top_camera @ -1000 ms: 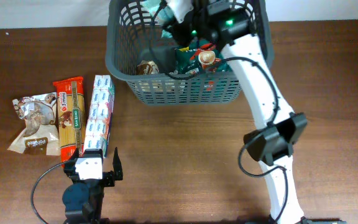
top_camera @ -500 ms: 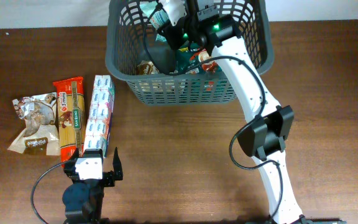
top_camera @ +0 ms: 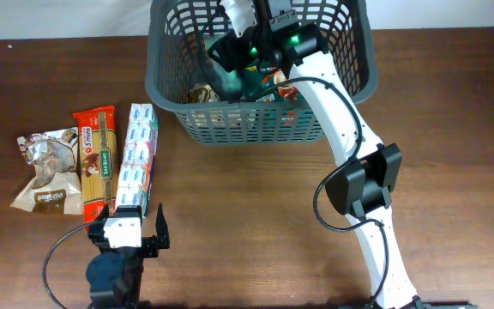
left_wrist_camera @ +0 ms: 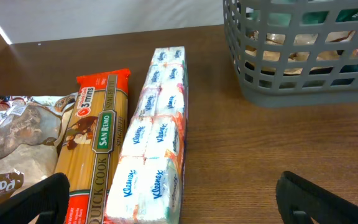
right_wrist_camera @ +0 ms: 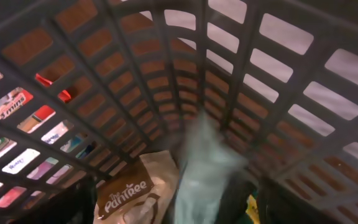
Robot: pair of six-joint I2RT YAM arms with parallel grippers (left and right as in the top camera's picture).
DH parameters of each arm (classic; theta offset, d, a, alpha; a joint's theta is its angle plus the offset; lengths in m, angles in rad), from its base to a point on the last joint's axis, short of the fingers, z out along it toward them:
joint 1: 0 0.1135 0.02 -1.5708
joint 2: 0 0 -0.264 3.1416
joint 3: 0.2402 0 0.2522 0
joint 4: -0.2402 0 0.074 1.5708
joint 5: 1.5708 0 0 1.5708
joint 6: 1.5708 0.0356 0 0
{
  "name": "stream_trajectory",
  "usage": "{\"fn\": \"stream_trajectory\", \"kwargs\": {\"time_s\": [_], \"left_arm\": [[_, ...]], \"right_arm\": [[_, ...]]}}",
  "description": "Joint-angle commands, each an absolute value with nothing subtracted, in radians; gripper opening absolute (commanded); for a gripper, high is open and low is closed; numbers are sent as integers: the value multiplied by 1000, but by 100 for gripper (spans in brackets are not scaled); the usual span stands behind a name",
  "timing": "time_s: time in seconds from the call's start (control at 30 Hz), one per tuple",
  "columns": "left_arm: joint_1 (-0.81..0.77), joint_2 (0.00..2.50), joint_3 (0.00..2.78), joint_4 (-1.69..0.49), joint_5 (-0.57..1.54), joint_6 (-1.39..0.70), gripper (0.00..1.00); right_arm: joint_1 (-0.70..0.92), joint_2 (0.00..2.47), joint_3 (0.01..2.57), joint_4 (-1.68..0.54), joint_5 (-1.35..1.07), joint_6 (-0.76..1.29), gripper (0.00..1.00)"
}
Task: Pack container
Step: 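Lower the wet-wipes pack into the basket and release it, then retract the right arm and grasp the Kleenex tissue stack with the left gripper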
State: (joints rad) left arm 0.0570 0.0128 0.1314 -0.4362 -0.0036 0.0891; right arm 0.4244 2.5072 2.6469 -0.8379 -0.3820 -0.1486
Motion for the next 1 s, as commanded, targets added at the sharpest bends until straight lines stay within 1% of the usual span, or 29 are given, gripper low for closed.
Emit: {"fn": "stream_trajectory", "kwargs": {"time_s": [0.0, 0.23, 0.37, 0.43, 0.57, 0.6, 0.63, 0.7, 0.87, 0.97], "left_arm": [[54, 6, 128, -434, 8, 99, 99], [54, 6, 128, -434, 7, 99, 99], [54, 6, 128, -434, 7, 99, 99], [54, 6, 128, -434, 8, 99, 99], [54, 6, 128, -434, 7, 99, 99], [54, 6, 128, -434, 7, 99, 99], [54, 6, 128, -434, 7, 99, 99], [54, 6, 128, -434, 8, 99, 99], [54, 6, 128, -434, 7, 99, 99], [54, 6, 128, -434, 7, 99, 99]], "right_arm": [[418, 2482, 2657, -860, -388, -106, 79], [361, 2324, 2739, -995, -348, -107, 80], [279, 2188, 2749, -1061, -328, -106, 82], [214, 2122, 2749, -1068, -328, -81, 82], [40, 2018, 2749, -1081, -328, 38, 84], [-13, 1996, 2749, -1094, -328, 67, 85], [-56, 1982, 2749, -1107, -329, 78, 89], [-193, 1949, 2749, -1173, -342, 88, 90], [-386, 1961, 2741, -1398, -347, 247, 89], [-476, 2007, 2709, -1522, -347, 248, 91]]}}
